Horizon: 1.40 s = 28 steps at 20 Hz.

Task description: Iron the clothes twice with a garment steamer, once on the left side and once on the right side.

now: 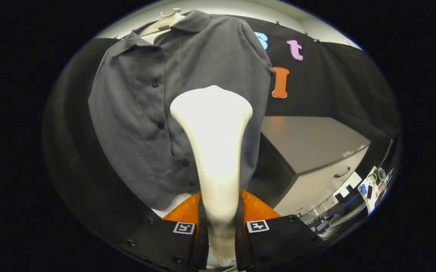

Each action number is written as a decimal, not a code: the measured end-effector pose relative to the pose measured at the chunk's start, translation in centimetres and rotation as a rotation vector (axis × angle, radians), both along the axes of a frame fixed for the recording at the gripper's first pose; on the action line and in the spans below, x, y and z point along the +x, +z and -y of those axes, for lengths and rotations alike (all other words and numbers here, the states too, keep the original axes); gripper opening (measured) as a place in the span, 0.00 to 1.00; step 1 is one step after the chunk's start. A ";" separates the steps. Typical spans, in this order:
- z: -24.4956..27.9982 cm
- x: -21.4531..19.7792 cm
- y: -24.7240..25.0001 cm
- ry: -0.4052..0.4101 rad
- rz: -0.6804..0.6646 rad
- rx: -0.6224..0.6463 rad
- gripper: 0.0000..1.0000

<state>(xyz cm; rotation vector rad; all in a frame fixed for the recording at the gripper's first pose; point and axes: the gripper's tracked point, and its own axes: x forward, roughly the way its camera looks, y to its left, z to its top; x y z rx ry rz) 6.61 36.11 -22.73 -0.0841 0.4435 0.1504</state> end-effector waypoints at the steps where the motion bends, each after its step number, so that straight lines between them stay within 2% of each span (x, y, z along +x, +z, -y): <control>1: -0.4 0.1 1.8 0.007 0.029 -0.007 0.36; 9: -7.6 0.4 13.2 0.094 0.185 -0.007 0.36; 13: -11.0 -0.2 16.3 0.127 0.225 0.015 0.36; 22: -16.8 0.5 18.8 0.176 0.263 0.028 0.36; 28: -19.1 0.7 17.7 0.198 0.247 0.020 0.36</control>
